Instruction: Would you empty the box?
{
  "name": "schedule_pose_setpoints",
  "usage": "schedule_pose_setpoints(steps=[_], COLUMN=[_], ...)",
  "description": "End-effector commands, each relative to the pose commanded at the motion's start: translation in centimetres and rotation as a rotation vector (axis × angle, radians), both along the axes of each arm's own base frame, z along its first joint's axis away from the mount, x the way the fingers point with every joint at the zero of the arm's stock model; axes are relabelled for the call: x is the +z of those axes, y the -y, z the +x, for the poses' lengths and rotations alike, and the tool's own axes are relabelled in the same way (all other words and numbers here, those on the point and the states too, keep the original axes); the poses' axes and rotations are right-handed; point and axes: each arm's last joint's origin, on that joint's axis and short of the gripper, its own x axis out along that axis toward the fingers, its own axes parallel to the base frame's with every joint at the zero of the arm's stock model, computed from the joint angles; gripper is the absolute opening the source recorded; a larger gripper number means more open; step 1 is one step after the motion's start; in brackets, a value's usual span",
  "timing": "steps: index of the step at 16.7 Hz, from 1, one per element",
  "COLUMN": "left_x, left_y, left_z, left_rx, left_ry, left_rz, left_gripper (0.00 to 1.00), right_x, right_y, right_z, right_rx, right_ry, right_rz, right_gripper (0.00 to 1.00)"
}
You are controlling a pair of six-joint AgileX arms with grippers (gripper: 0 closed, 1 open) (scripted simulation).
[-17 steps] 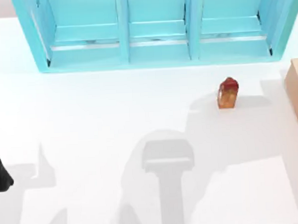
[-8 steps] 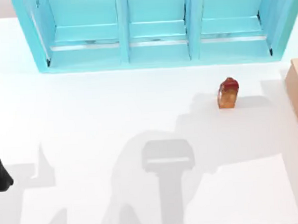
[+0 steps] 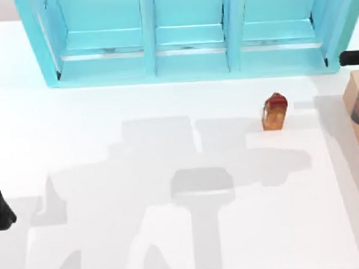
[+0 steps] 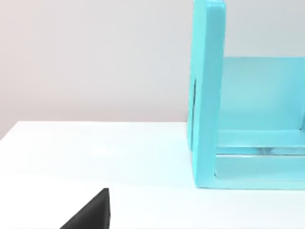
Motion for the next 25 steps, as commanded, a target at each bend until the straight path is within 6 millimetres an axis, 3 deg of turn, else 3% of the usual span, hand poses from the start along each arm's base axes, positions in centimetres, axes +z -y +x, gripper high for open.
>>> schedule_pose_setpoints(steps=[5, 9, 16, 23, 25], left_x=[0.0, 0.0, 0.0, 0.0, 0.0], left_y=[0.0, 0.0, 0.0, 0.0, 0.0], left_z=[0.0, 0.0, 0.0, 0.0, 0.0], left_rx=[0.0, 0.0, 0.0, 0.0, 0.0], left_ry=[0.0, 0.0, 0.0, 0.0, 0.0], left_rz=[0.0, 0.0, 0.0, 0.0, 0.0], left_gripper=[1.0, 1.0, 1.0, 1.0, 1.0], right_x=[-2.9, -4.6, -5.2, -9.3, -9.5], right_y=[-9.6, -13.6, -14.2, -14.5, -14.5], right_z=[-3.3, -6.0, -6.3, -6.4, -6.4], right_rx=[0.011, 0.014, 0.011, 0.015, 0.015], right_ry=[-0.002, -0.007, -0.014, -0.006, -0.008], right_rz=[-0.017, -0.027, -0.029, -0.028, -0.029], right_gripper=[0.0, 0.0, 0.0, 0.0, 0.0])
